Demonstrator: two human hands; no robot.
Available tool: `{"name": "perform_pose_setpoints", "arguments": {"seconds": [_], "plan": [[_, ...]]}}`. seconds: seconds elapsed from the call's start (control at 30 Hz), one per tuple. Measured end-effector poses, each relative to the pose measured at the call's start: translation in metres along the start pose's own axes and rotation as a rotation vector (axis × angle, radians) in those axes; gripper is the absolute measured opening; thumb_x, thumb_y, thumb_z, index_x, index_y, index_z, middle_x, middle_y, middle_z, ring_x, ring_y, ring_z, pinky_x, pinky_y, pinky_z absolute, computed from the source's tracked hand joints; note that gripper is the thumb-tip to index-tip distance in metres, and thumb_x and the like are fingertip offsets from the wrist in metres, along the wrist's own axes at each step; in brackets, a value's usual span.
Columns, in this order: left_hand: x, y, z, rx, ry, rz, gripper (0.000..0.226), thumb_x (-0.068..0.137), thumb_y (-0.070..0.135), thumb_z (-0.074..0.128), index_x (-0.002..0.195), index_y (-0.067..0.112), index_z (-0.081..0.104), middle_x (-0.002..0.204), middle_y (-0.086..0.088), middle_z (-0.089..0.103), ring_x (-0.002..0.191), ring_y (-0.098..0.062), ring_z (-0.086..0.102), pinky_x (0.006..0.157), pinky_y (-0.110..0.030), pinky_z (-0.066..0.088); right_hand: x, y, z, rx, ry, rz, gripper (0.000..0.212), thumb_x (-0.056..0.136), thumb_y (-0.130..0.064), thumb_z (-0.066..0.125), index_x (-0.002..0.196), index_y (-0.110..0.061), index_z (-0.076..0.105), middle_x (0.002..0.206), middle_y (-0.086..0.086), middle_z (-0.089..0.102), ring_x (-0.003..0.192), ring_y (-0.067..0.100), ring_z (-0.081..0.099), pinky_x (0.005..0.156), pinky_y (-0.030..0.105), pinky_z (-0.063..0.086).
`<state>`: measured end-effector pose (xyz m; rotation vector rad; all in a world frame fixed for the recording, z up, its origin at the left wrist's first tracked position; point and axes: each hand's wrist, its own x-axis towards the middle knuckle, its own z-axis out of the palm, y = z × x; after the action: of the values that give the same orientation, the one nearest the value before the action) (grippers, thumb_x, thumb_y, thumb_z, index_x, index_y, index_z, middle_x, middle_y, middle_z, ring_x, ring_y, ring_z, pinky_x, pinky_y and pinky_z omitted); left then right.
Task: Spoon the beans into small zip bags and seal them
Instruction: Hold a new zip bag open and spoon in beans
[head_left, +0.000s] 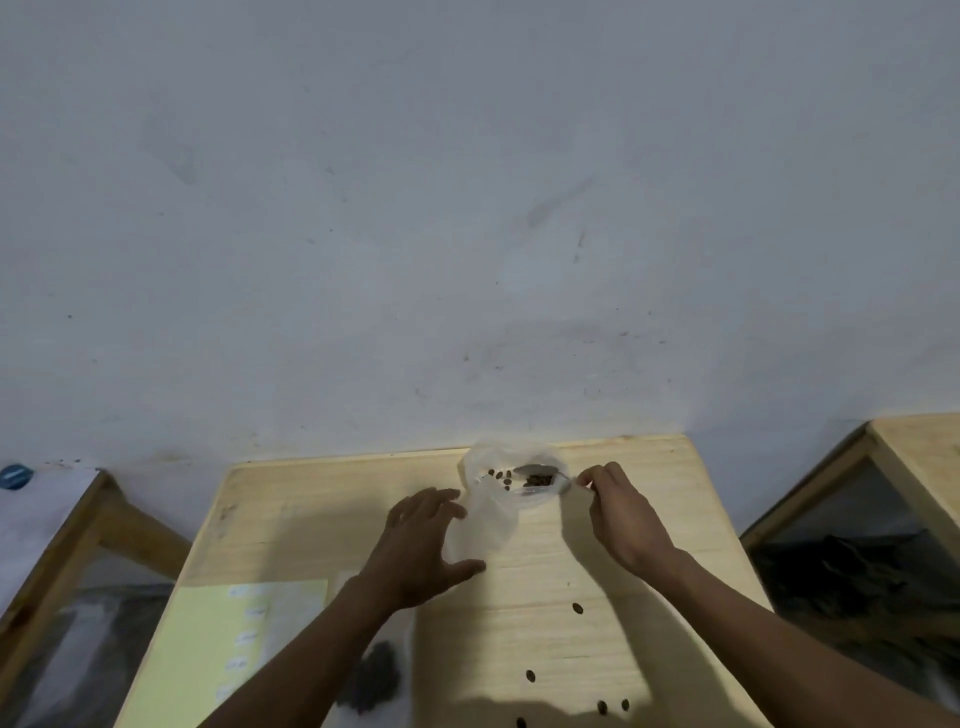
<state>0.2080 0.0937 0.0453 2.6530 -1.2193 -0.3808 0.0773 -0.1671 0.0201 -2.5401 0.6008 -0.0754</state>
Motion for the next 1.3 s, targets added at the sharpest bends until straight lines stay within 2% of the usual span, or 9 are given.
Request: {"name": "perform_pose_setpoints", "arguments": {"seconds": [0.13, 0.37, 0.47, 0.6, 0.7, 0.8, 0.9, 1.13, 1.3], "plan": [[0.009, 0.009, 0.001, 0.059, -0.068, 0.096, 0.074, 0.077, 0.073, 0.056, 0.135, 0.028, 0.046, 0.159, 0.009, 0.024, 0.146, -0.016, 0.019, 0.121, -0.042, 0.014, -0.014, 0.007, 0.005, -0.152, -0.043, -0.019, 0.037, 0.092, -0.008, 0.04, 0.123, -0.024, 0.053, 0.116, -0.005, 0.049, 0.088, 0.023, 0.058, 0.061, 0.033, 0.043], [0.015, 0.022, 0.01, 0.05, -0.16, 0.203, 0.071, 0.074, 0.071, 0.06, 0.131, 0.029, 0.049, 0.161, 0.014, 0.018, 0.146, -0.014, 0.022, 0.121, -0.043, 0.016, -0.034, 0.015, 0.006, -0.228, -0.122, -0.032, 0.043, 0.095, -0.011, 0.038, 0.132, -0.029, 0.05, 0.107, -0.003, 0.047, 0.078, 0.02, 0.047, 0.06, 0.033, 0.04], [0.016, 0.028, 0.011, 0.029, -0.169, 0.197, 0.071, 0.077, 0.066, 0.063, 0.133, 0.026, 0.048, 0.162, 0.009, 0.016, 0.146, -0.013, 0.021, 0.122, -0.037, 0.013, -0.034, 0.019, 0.008, -0.19, -0.136, -0.014, 0.042, 0.095, -0.011, 0.038, 0.132, -0.029, 0.05, 0.107, -0.002, 0.046, 0.081, 0.024, 0.055, 0.062, 0.034, 0.042], [0.016, 0.031, 0.009, 0.035, -0.186, 0.188, 0.073, 0.08, 0.065, 0.062, 0.138, 0.025, 0.044, 0.163, 0.004, 0.012, 0.148, -0.014, 0.017, 0.122, -0.032, 0.004, -0.027, 0.019, 0.006, 0.115, -0.045, 0.011, 0.04, 0.089, -0.004, 0.047, 0.121, -0.025, 0.058, 0.101, -0.004, 0.056, 0.085, 0.017, 0.059, 0.076, 0.032, 0.05], [0.015, 0.032, 0.009, 0.034, -0.186, 0.189, 0.074, 0.08, 0.066, 0.061, 0.139, 0.026, 0.042, 0.163, 0.004, 0.012, 0.149, -0.013, 0.015, 0.123, -0.035, 0.004, -0.019, 0.009, 0.001, 0.488, 0.149, 0.124, 0.027, 0.091, -0.006, 0.056, 0.104, -0.029, 0.063, 0.085, -0.004, 0.068, 0.075, 0.012, 0.064, 0.073, 0.027, 0.053], [0.014, 0.033, 0.011, 0.019, -0.192, 0.178, 0.075, 0.079, 0.067, 0.061, 0.139, 0.027, 0.042, 0.163, 0.005, 0.013, 0.148, -0.013, 0.015, 0.123, -0.037, 0.006, -0.014, 0.0, -0.001, 0.745, 0.246, 0.199, 0.025, 0.096, -0.007, 0.054, 0.111, -0.023, 0.067, 0.095, 0.001, 0.07, 0.075, 0.01, 0.068, 0.078, 0.029, 0.057], [0.015, 0.035, 0.008, -0.009, -0.204, 0.153, 0.076, 0.079, 0.066, 0.063, 0.14, 0.026, 0.041, 0.164, 0.004, 0.012, 0.149, -0.014, 0.015, 0.123, -0.035, 0.007, -0.014, -0.01, -0.002, 0.74, 0.335, 0.094, 0.027, 0.1, -0.008, 0.05, 0.115, -0.02, 0.069, 0.103, -0.002, 0.066, 0.082, 0.006, 0.067, 0.077, 0.016, 0.052], [0.015, 0.04, 0.001, -0.048, -0.219, 0.141, 0.077, 0.079, 0.064, 0.065, 0.141, 0.026, 0.04, 0.163, 0.006, 0.011, 0.148, -0.018, 0.017, 0.12, -0.036, 0.015, -0.016, -0.012, 0.014, 0.53, 0.384, -0.009, 0.026, 0.1, -0.016, 0.053, 0.118, -0.023, 0.07, 0.104, -0.01, 0.063, 0.097, -0.002, 0.06, 0.084, 0.011, 0.044], [0.015, 0.043, 0.004, -0.06, -0.227, 0.187, 0.076, 0.081, 0.062, 0.065, 0.142, 0.025, 0.04, 0.163, 0.006, 0.013, 0.149, -0.016, 0.013, 0.12, -0.037, 0.017, -0.017, -0.005, 0.026, 0.548, 0.343, 0.182, 0.024, 0.103, -0.022, 0.042, 0.11, -0.02, 0.065, 0.106, -0.004, 0.064, 0.099, 0.014, 0.062, 0.089, 0.031, 0.049]]}}
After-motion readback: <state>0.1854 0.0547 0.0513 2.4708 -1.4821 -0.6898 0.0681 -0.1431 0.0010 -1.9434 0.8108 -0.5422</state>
